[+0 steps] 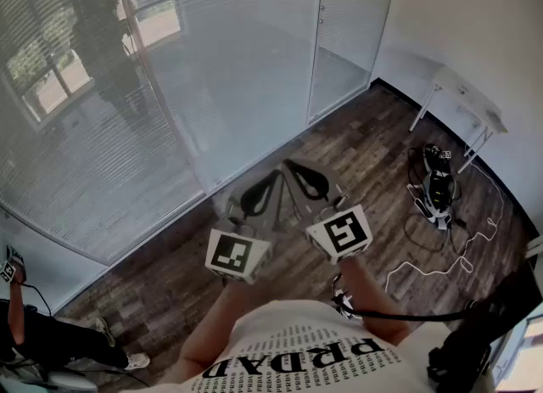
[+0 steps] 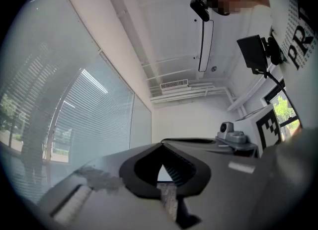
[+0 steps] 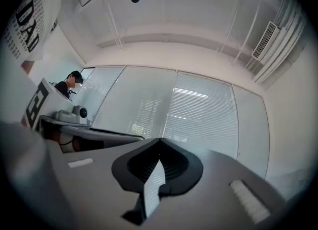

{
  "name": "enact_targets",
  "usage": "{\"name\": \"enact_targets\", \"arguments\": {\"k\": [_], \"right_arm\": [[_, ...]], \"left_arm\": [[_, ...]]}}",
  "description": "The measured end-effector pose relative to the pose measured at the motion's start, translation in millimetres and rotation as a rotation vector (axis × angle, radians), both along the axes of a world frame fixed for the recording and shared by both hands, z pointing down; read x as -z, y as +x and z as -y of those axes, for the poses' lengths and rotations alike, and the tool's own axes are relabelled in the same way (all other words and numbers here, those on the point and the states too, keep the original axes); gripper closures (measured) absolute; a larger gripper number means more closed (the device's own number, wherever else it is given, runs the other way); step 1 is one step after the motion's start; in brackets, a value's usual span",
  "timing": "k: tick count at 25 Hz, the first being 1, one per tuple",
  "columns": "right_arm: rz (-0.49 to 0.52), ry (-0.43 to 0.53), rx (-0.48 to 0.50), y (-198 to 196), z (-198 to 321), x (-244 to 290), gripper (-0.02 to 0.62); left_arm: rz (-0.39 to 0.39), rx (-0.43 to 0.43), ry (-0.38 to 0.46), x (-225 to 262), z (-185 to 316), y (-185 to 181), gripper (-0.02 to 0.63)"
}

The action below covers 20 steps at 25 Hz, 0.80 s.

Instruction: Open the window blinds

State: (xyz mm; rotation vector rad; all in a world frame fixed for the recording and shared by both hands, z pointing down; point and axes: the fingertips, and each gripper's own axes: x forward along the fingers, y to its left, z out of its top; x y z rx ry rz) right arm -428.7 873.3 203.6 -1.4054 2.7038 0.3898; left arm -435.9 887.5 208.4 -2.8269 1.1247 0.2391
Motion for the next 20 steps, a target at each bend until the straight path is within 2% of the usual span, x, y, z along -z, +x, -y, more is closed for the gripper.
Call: {"name": "enact_targets", "arguments": {"k": [4, 10, 20], "right_arm": [[0.017, 0.046, -0.004, 4.7, 1.9, 3.2, 0.589], [0.034, 0.067, -0.003, 7.3, -4.3, 3.9, 0.589], [0.021, 0.036, -0.011, 3.7, -3.4, 1.0, 0.588]], "left_arm": [[-0.001, -0.007, 0.049, 2.9, 2.1, 4.8, 0.615], [-0.012, -0.008, 0.068, 2.4, -2.2, 7.9, 0.615], [-0.026, -0.012, 0.050, 2.1, 2.2, 2.8, 0.615]]}}
